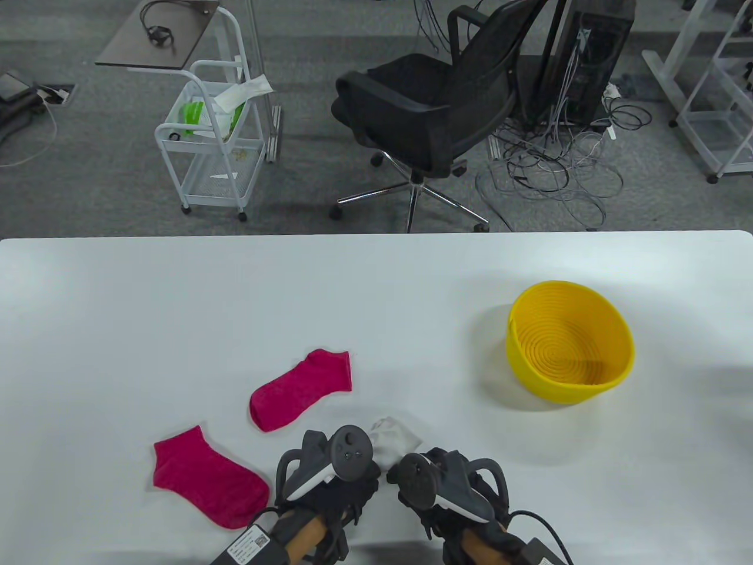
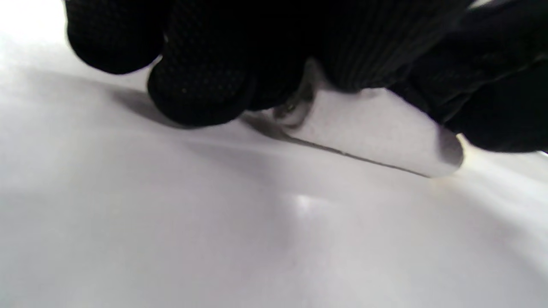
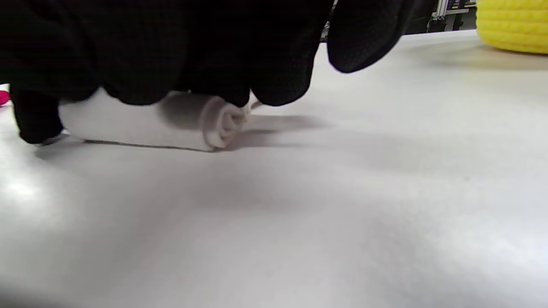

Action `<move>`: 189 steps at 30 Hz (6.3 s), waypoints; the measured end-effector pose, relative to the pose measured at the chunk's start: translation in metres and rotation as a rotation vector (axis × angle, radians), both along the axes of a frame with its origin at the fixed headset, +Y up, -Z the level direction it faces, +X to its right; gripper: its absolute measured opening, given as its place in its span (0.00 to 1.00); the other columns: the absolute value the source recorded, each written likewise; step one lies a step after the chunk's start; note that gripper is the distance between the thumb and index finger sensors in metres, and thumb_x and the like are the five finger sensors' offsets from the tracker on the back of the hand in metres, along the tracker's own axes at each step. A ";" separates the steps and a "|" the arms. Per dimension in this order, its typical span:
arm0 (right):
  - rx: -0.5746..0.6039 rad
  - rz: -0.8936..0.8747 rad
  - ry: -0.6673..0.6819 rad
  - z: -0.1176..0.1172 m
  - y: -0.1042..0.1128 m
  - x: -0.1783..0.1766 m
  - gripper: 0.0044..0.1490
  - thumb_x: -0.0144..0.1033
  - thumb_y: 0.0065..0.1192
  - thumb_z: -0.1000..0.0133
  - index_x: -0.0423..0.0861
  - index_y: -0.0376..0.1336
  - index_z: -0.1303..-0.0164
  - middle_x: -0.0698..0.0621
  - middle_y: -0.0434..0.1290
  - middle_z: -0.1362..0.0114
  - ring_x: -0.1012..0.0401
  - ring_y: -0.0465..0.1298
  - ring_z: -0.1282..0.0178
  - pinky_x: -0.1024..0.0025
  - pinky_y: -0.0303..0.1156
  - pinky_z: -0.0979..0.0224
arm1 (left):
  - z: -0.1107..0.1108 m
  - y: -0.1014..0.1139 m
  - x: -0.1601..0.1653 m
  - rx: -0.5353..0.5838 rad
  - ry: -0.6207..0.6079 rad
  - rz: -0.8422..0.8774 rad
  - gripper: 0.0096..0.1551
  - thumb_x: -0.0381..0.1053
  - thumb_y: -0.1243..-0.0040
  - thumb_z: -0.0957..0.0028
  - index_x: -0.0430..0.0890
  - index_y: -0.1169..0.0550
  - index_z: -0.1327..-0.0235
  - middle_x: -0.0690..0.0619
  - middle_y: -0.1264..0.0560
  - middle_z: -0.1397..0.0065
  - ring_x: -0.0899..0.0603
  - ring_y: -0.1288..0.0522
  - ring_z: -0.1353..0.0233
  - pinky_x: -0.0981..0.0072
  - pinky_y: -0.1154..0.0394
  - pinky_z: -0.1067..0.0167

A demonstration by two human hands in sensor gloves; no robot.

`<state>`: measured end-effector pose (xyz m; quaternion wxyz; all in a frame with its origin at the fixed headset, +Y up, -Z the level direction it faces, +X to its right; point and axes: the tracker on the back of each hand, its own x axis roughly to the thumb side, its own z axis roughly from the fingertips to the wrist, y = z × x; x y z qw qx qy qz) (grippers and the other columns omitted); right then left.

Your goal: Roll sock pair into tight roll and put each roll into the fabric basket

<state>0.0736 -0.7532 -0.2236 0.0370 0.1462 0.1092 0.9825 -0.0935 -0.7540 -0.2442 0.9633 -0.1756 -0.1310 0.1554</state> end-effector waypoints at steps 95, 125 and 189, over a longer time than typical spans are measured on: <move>-0.034 -0.023 -0.061 -0.002 -0.001 0.001 0.31 0.47 0.70 0.54 0.66 0.66 0.38 0.64 0.72 0.28 0.61 0.76 0.29 0.51 0.70 0.28 | 0.009 0.011 0.003 0.098 -0.061 -0.064 0.28 0.61 0.34 0.62 0.56 0.14 0.48 0.49 0.18 0.40 0.43 0.15 0.49 0.46 0.25 0.46; 0.056 0.005 0.024 0.007 0.013 -0.002 0.28 0.50 0.71 0.56 0.67 0.70 0.43 0.65 0.75 0.31 0.61 0.76 0.29 0.51 0.70 0.27 | 0.008 -0.001 0.014 0.115 -0.075 -0.123 0.24 0.53 0.40 0.57 0.50 0.15 0.49 0.48 0.16 0.49 0.45 0.15 0.56 0.47 0.23 0.49; -0.009 0.016 -0.064 -0.003 -0.001 0.003 0.35 0.53 0.68 0.54 0.65 0.63 0.34 0.63 0.70 0.25 0.61 0.74 0.27 0.50 0.69 0.26 | 0.009 0.003 0.009 0.088 -0.070 -0.146 0.34 0.61 0.32 0.63 0.50 0.19 0.42 0.48 0.19 0.40 0.43 0.16 0.50 0.46 0.25 0.46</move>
